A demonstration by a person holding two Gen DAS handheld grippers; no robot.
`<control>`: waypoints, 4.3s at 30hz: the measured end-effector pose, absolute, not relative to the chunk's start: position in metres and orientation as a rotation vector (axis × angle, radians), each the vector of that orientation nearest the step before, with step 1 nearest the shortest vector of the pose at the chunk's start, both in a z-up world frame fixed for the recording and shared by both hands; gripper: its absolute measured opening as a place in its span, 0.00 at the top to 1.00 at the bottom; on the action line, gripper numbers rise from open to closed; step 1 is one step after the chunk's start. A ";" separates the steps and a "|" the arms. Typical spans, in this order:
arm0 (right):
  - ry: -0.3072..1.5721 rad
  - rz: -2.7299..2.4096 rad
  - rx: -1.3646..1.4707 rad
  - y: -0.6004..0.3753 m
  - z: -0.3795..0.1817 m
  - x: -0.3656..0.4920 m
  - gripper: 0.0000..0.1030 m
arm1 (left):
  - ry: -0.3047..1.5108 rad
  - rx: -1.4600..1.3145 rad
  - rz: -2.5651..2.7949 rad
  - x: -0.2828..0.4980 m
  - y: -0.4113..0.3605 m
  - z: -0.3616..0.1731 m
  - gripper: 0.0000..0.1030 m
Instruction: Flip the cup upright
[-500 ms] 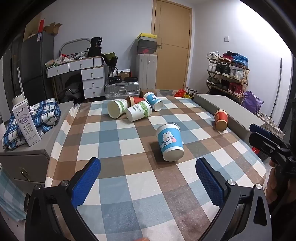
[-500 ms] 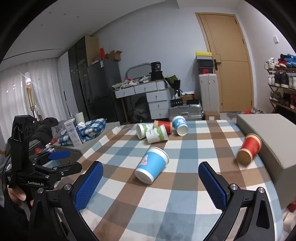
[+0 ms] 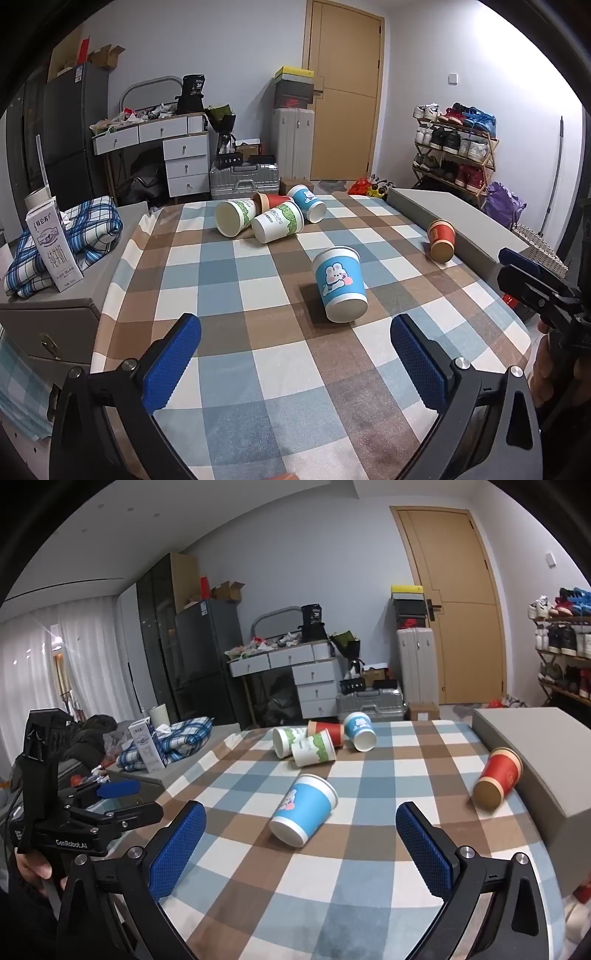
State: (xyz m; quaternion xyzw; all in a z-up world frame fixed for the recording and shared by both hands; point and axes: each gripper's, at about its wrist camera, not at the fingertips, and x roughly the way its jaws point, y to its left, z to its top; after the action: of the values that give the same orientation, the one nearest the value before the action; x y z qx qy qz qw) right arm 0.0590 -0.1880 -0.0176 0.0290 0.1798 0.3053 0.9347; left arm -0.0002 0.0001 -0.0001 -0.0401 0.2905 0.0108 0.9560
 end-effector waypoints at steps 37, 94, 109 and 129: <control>0.366 0.616 0.056 -0.190 -0.018 0.055 0.00 | 0.596 -0.082 0.020 0.002 -0.001 -0.004 0.03; 0.424 0.554 0.086 -0.201 -0.035 0.079 0.00 | 0.686 -0.142 0.025 0.029 0.005 -0.029 0.03; 0.494 0.497 0.152 -0.225 -0.055 0.103 0.00 | 0.852 -0.219 -0.088 0.110 -0.027 -0.059 0.03; 0.507 0.495 0.168 -0.229 -0.059 0.108 0.00 | 0.871 -0.245 -0.092 0.118 -0.017 -0.049 0.48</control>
State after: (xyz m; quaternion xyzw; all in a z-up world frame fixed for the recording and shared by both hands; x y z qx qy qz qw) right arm 0.1080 -0.2293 -0.0592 0.0824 0.2481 0.2421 0.9344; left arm 0.1180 -0.0170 -0.0490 -0.1185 0.4207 -0.0442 0.8983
